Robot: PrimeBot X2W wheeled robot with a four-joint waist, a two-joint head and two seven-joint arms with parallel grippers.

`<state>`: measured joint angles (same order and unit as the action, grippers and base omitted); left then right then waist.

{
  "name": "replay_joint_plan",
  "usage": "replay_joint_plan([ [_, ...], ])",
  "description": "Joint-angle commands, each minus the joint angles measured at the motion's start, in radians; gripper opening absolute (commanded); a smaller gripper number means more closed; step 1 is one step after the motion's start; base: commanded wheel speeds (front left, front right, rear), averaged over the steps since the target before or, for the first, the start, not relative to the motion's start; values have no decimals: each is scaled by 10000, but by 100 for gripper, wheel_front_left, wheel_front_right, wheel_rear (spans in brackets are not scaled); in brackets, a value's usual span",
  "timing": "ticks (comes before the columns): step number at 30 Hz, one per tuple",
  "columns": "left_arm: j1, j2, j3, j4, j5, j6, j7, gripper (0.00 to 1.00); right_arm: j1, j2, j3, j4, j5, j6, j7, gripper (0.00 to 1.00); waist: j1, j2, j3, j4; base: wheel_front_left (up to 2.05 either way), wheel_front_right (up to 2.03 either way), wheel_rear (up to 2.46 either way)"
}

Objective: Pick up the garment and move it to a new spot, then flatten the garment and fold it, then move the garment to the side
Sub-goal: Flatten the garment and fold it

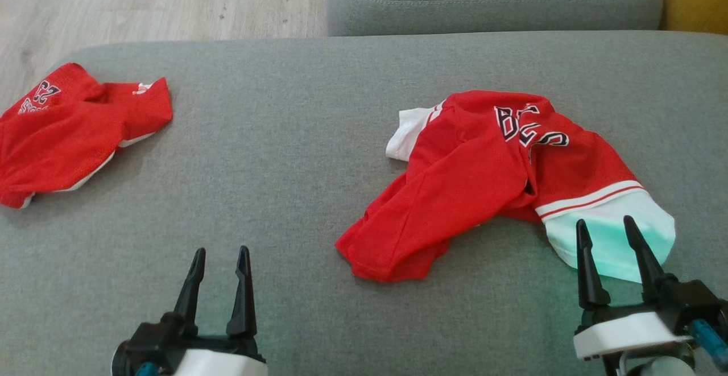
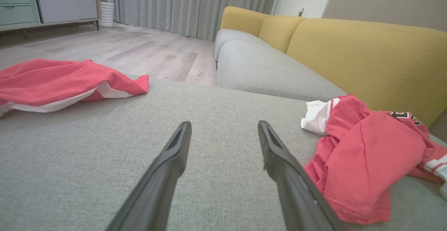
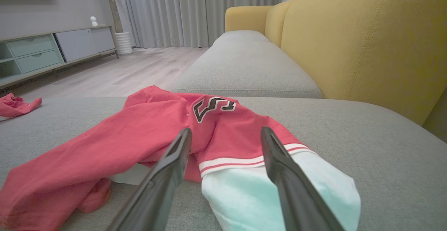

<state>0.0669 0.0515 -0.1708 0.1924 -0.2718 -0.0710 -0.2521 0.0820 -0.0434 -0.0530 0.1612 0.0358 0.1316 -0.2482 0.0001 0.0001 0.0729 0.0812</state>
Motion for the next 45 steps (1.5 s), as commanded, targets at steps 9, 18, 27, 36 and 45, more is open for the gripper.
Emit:
replay_joint_plan([
  [9,-914,-13,-588,282,79,-400,-97,100,-536,-69,430,-484,205,-9,-135,100,-1,-1,167,-166,0,0,0],
  [18,-2801,213,-3132,2670,-894,-591,85,100,-819,-68,842,-524,271,-9,-135,100,-1,-1,343,-752,0,0,0],
  [27,-4560,1065,-4780,4452,-2944,-594,977,100,-942,-68,975,-602,385,-9,-135,100,-1,-1,633,-1451,0,0,0],
  [36,-4961,1729,-6533,4873,-4864,-595,2133,87,-957,-68,1022,-548,411,-9,-135,100,-1,-1,692,-1782,0,0,0],
  [45,-5074,2006,-7181,4169,-5392,-596,1429,0,-771,-68,915,-518,424,-9,-135,100,-1,-1,462,-1555,0,0,0],
])
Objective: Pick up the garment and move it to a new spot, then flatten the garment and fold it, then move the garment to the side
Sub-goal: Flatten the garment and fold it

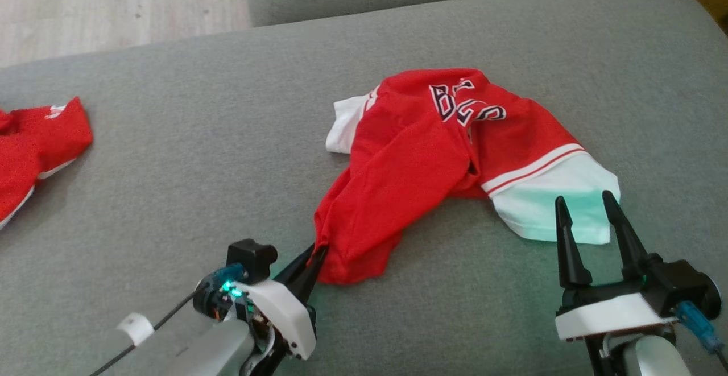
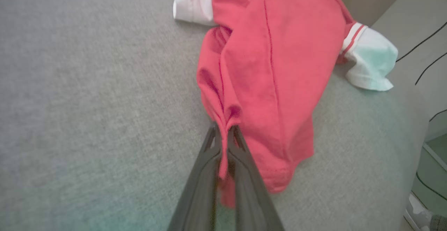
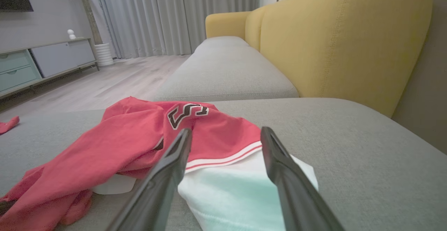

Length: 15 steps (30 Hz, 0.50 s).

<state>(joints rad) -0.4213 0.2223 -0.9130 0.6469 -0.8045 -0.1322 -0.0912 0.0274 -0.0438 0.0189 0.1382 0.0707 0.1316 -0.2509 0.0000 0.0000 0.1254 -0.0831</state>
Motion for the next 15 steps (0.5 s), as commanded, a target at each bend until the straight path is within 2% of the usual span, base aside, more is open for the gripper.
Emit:
replay_joint_plan([
  [1,-153,351,273,-612,-87,18,-246,0,-183,-64,185,-287,83,-9,-109,100,0,0,-91,152,0,0,0],
  [4,88,617,420,-1712,-234,102,-328,0,-85,-64,179,-258,123,-9,-109,100,0,0,-184,325,0,0,0],
  [7,520,994,478,-3484,-614,112,-30,0,3,-64,184,-239,168,-9,-109,100,0,0,-260,505,0,0,0],
  [8,520,994,478,-3484,-614,112,-30,0,3,-64,184,-239,168,-9,-109,100,0,0,-260,505,0,0,0],
  [15,1348,2197,330,-7913,-1039,557,1134,0,86,-64,245,-144,246,-9,-109,100,0,0,-364,806,0,0,0],
])
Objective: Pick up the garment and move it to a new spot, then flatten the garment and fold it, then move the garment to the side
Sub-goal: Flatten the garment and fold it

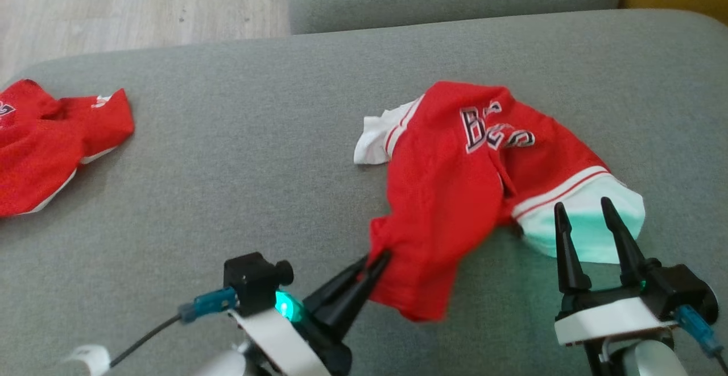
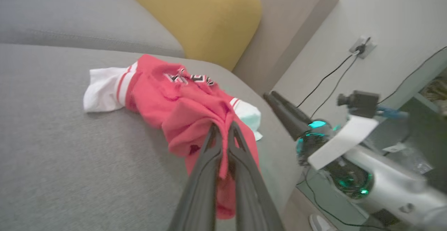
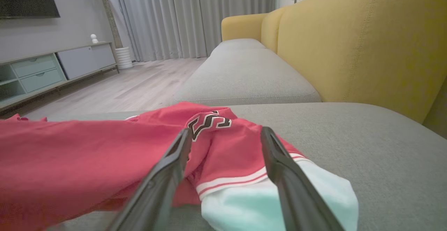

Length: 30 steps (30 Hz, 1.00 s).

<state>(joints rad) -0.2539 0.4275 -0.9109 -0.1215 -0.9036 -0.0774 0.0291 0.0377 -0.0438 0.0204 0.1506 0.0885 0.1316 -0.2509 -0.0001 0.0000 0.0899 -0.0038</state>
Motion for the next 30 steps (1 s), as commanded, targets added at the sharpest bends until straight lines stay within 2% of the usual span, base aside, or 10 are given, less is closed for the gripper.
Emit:
replay_joint_plan([
  [1,-249,253,303,-761,-117,79,56,0,-19,-64,236,-256,79,-9,-109,100,1,0,-12,33,0,0,0],
  [5,31,422,340,-2474,-754,157,377,0,-51,-64,291,-227,112,-9,-109,100,1,0,40,40,0,0,0],
  [9,-44,738,790,-2466,-1193,426,592,0,-148,-64,363,-210,138,-9,-109,100,1,0,205,-40,0,0,0],
  [13,-337,909,1387,-992,-1616,741,723,0,-328,-64,468,-185,122,-9,-109,100,1,0,480,-279,0,0,0],
  [15,-577,891,1587,-64,-1768,758,779,0,-430,-64,457,-196,97,-9,-109,100,1,0,641,-420,0,0,0],
  [21,-1657,523,2305,2587,-2333,516,706,0,-685,-64,232,-272,277,-9,-109,100,1,0,1108,-793,0,0,0],
  [26,-2807,155,2708,4659,-2521,355,673,0,-934,-64,540,-383,39,-9,-109,100,1,0,1373,-962,0,0,0],
  [30,-3709,-184,2608,6496,-2094,119,302,0,-1098,-64,487,-471,-57,-9,-109,100,1,0,1359,-1001,0,0,0],
])
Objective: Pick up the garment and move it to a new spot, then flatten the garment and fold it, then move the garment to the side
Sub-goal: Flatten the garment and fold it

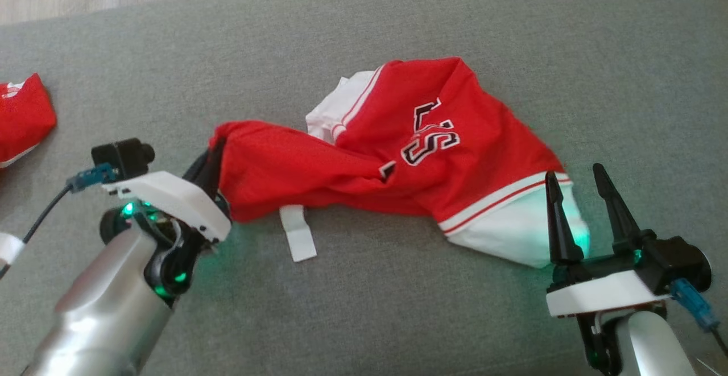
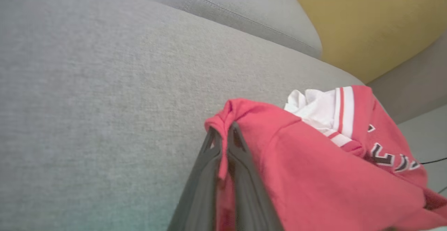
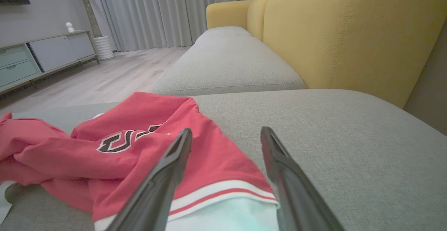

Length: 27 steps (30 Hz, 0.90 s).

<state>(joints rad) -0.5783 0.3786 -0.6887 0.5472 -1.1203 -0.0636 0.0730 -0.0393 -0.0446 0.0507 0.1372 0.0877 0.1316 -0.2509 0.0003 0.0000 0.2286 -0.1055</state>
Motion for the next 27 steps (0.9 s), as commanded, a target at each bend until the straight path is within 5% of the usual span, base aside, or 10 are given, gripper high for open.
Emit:
replay_joint_plan([
  [1,-578,202,352,137,145,-66,-254,0,-340,-56,148,-323,-82,-9,-109,100,-3,0,-62,35,0,0,0],
  [2,-672,102,289,439,219,-123,-336,0,-351,-56,111,-304,-104,-9,-109,100,-3,0,-98,54,0,0,0],
  [3,-814,-72,108,946,408,-246,-498,12,-357,-56,32,-259,-155,-9,-109,100,-3,0,-191,109,0,0,0],
  [4,-866,-158,77,1186,511,-256,-703,46,-347,-56,-7,-239,-176,-9,-109,100,-3,0,-258,148,0,0,0],
  [5,-866,-158,77,1186,511,-256,-703,46,-347,-56,-7,-239,-176,-9,-109,100,-3,0,-258,148,0,0,0],
  [6,-886,-233,39,1387,615,-272,-917,86,-324,-56,-32,-226,-194,-9,-109,100,-3,0,-328,178,0,0,0],
  [7,-868,-295,-1,1553,720,-286,-1151,100,-288,-56,-48,-210,-213,-9,-109,100,-3,0,-424,210,0,0,0],
  [12,-178,-276,-256,1673,1537,-30,-2747,100,15,-56,-96,-184,-257,-9,-109,100,-3,0,-951,358,0,0,0],
  [18,1625,-153,6,187,2237,727,-3323,100,498,-56,-385,-324,-243,-9,-109,100,-3,0,-1413,811,0,0,0],
  [27,4477,-781,1993,-2726,4532,1463,-3345,100,878,-56,-602,-410,-261,-9,-109,100,-3,0,-1700,1394,0,0,0],
])
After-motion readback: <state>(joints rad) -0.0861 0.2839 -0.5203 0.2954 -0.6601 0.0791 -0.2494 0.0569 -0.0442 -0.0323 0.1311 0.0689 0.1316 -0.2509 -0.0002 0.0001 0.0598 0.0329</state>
